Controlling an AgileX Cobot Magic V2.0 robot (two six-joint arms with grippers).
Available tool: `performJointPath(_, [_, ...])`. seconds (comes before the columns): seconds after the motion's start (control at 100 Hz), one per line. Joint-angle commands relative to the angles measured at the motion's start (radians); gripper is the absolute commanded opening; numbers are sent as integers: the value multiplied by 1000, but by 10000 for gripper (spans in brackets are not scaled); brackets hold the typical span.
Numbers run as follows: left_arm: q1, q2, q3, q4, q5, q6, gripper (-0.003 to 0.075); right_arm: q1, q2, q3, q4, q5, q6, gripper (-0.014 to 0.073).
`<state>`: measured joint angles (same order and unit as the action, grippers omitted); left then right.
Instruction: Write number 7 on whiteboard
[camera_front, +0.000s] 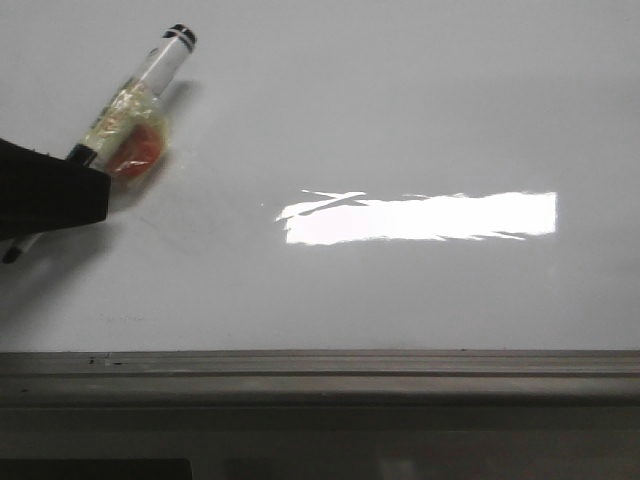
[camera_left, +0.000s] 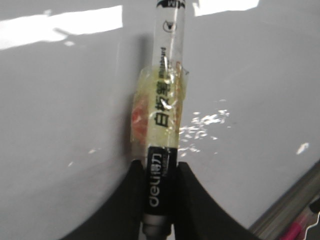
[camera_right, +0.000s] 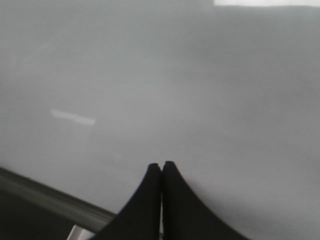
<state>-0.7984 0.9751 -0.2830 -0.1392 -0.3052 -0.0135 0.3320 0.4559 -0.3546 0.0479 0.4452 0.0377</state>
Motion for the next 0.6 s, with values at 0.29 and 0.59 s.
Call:
performJointPath(0.29, [-119, -32, -60, 468, -111, 0, -18, 514, 334, -284, 5, -162, -23, 286])
performJointPath(0.59, [-225, -32, -60, 490, -140, 0, -18, 599, 476, -375, 52, -237, -19, 290])
